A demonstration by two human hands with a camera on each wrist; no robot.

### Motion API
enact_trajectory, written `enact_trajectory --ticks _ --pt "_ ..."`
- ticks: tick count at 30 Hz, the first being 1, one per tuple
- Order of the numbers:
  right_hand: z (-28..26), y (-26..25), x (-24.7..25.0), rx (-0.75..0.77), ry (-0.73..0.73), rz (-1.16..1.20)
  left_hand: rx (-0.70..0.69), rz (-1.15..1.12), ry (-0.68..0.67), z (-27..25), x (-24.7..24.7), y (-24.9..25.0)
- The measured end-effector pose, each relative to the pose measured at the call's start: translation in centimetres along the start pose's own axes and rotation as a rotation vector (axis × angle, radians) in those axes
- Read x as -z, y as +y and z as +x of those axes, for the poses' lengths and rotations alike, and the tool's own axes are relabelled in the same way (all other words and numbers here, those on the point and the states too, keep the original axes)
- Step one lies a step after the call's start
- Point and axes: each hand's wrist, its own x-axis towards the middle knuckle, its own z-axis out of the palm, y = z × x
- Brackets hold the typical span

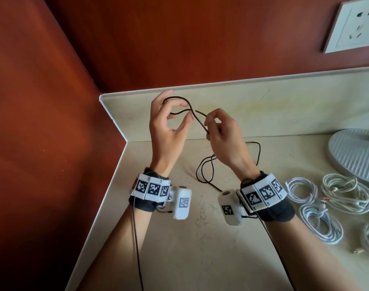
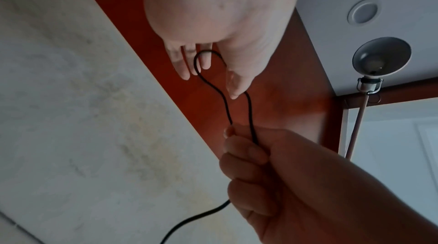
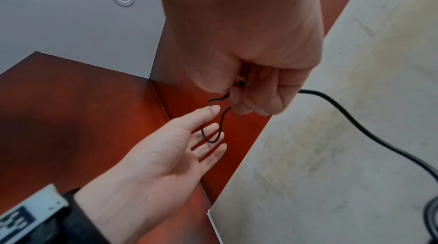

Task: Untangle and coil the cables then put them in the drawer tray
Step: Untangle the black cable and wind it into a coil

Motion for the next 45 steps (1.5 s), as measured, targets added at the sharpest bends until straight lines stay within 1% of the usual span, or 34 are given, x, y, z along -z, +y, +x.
enact_trajectory --ticks 2,4,6,9,11,12,13,15,19,21,23,24,26,28,31,33,36,39,42,45 --pt "0.0 -0.2 0.1 0.006 -0.02 0.0 0.013 0.037 -0.042 0.4 0.2 -0.5" --pt "0.0 -0.4 0.3 0.03 -0.061 -0.012 0.086 0.04 -0.088 0.8 0.4 -1.2" --pt "-0.1 -0.3 0.4 0.054 -0.081 -0.014 0.218 -0.036 -0.088 1.3 0.6 -1.8" --pt "-0.2 -0.3 0.5 0.098 -0.055 0.014 0.417 -0.12 -0.053 1.9 0.8 -2.6" --pt "-0.1 0.0 0.5 0.116 -0.04 0.03 0.543 -0.294 -0.056 1.8 0.8 -2.5" --pt "-0.1 0.1 0.5 0.12 -0.043 0.038 0.579 -0.338 -0.049 1.6 0.8 -2.5" --pt "0.0 0.2 0.5 0.122 -0.054 0.044 0.588 -0.335 -0.039 1.4 0.7 -2.3" --pt "0.0 0.2 0.6 0.126 -0.088 0.056 0.561 -0.303 -0.024 1.3 0.5 -2.1" --pt "0.4 0.1 1.2 0.094 -0.09 0.178 0.56 -0.418 -0.029 2.1 0.7 -2.0" --pt "0.6 0.1 1.5 0.082 -0.103 0.22 0.512 -0.383 -0.046 2.0 0.7 -1.9" --pt "0.7 0.2 1.5 0.09 -0.151 0.24 0.463 -0.319 -0.057 1.7 0.4 -1.7" --pt "0.5 0.1 1.5 0.096 -0.177 0.239 0.465 -0.302 -0.05 1.6 0.2 -1.6" --pt "0.3 0.0 1.3 0.106 -0.211 0.192 0.518 -0.307 -0.038 1.7 -0.2 -1.7" --pt "0.1 0.0 1.2 0.119 -0.226 0.124 0.572 -0.265 -0.03 1.8 -0.5 -2.3" --pt "0.0 0.3 1.1 0.125 -0.224 0.05 0.648 -0.197 -0.081 1.7 -0.9 -3.3" --pt "0.2 0.7 1.0 0.144 -0.189 -0.013 0.713 -0.197 -0.104 1.6 -1.1 -3.9" --pt "0.3 1.6 0.6 0.277 -0.087 -0.191 0.754 -0.205 -0.119 1.4 -1.2 -4.3" --pt "0.3 2.7 0.0 0.355 -0.043 -0.328 0.802 -0.205 -0.103 1.2 -1.5 -4.7" --pt "0.3 3.0 0.0 0.406 -0.09 -0.379 0.843 -0.212 -0.091 1.2 -1.8 -5.1" --pt "0.4 2.7 0.5 0.377 -0.178 -0.282 0.853 -0.229 -0.082 1.4 -1.9 -5.7"
